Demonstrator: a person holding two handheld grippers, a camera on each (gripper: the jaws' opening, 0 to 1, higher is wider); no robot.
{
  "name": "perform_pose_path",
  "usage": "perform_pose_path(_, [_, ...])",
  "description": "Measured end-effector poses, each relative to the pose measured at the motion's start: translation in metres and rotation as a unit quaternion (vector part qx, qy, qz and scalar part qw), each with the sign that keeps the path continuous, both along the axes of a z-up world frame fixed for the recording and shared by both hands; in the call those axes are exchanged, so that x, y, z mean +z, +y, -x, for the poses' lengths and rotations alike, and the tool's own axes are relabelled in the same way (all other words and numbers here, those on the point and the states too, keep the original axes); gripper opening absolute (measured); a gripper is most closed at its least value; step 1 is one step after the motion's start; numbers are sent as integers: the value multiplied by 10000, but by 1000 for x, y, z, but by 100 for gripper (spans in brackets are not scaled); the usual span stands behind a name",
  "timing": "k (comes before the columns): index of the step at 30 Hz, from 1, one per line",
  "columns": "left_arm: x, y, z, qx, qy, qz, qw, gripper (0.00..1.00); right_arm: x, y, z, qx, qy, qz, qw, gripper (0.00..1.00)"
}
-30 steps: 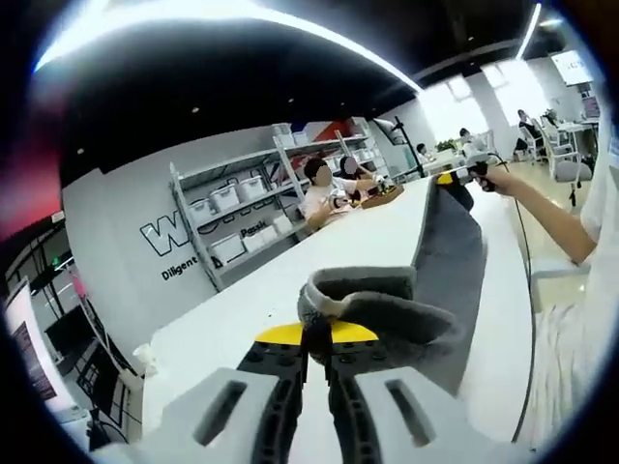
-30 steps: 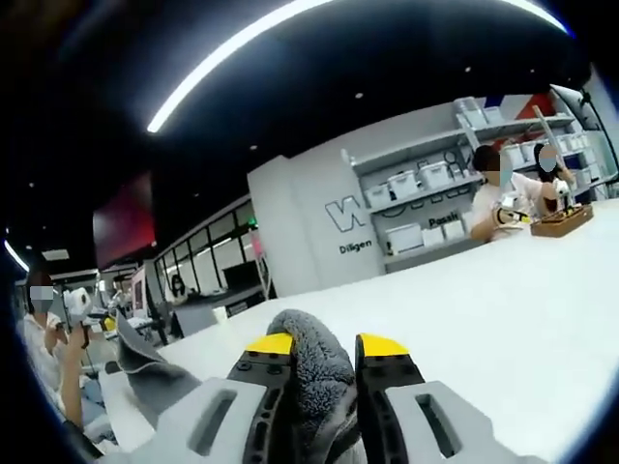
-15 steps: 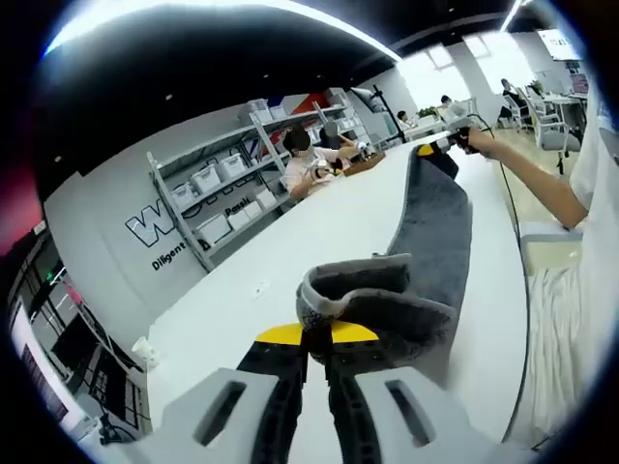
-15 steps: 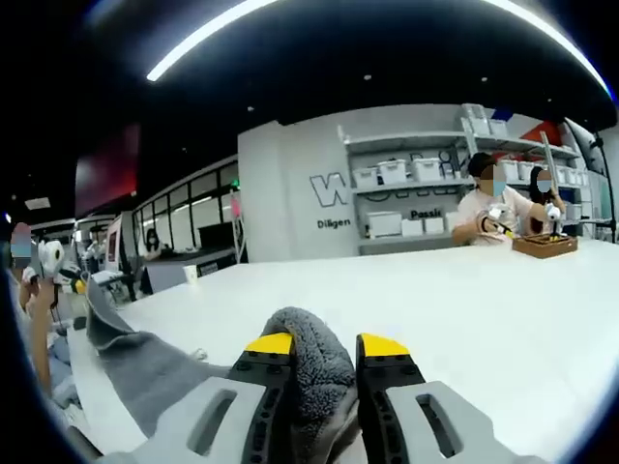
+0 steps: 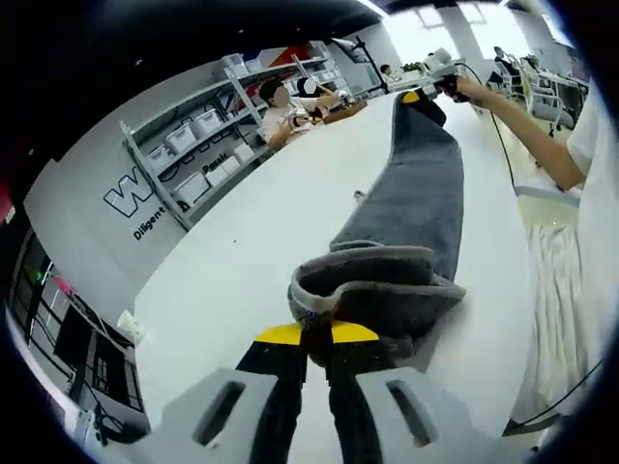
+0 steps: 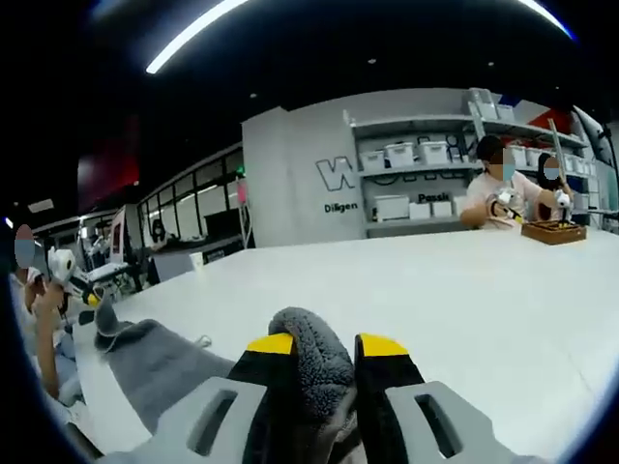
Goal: Open the folded towel by lifting each exposed corner and separating the folded layers until the towel lies flat within the target outline without major curled edges
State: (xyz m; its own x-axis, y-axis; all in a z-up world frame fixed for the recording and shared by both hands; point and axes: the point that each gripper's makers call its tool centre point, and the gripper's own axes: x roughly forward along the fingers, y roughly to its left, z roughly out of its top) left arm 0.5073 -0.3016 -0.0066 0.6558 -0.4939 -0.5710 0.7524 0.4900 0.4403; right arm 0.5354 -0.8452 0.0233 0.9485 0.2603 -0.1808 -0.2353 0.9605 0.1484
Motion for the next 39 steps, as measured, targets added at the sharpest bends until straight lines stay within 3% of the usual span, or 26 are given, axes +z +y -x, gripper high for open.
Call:
perform_pose_path(2, [-9, -1, 3, -59, 152, -127, 9998, 6, 0, 0, 0, 7, -2, -32, 10000, 21])
perform_pose_path(10, [-19, 6, -1, -16, 256, -474, 9985, 7, -6, -4, -2, -22, 126, -93, 9999, 28])
perform_pose_path(15, [-26, 11, -1, -65, 312, -712, 9970, 8, -9, -1, -4, -50, 159, -139, 9998, 49])
perform_pose_path(20, [-25, 15, 2, -93, 300, -736, 9968, 9, -5, 2, -3, -68, 70, -227, 9997, 57])
perform_pose_path(23, [-26, 23, -1, -91, 144, -1023, 9946, 15, -3, -1, -3, -118, 16, -293, 9995, 63])
perform_pose_path(32, [-24, 31, -2, 170, 258, -868, 9957, 21, 9, -4, 1, -277, -263, -522, 9979, 72])
perform_pose_path(39, [-17, 38, -3, 421, 195, -769, 9960, 32, 7, 11, -2, -73, -255, -598, 9979, 71])
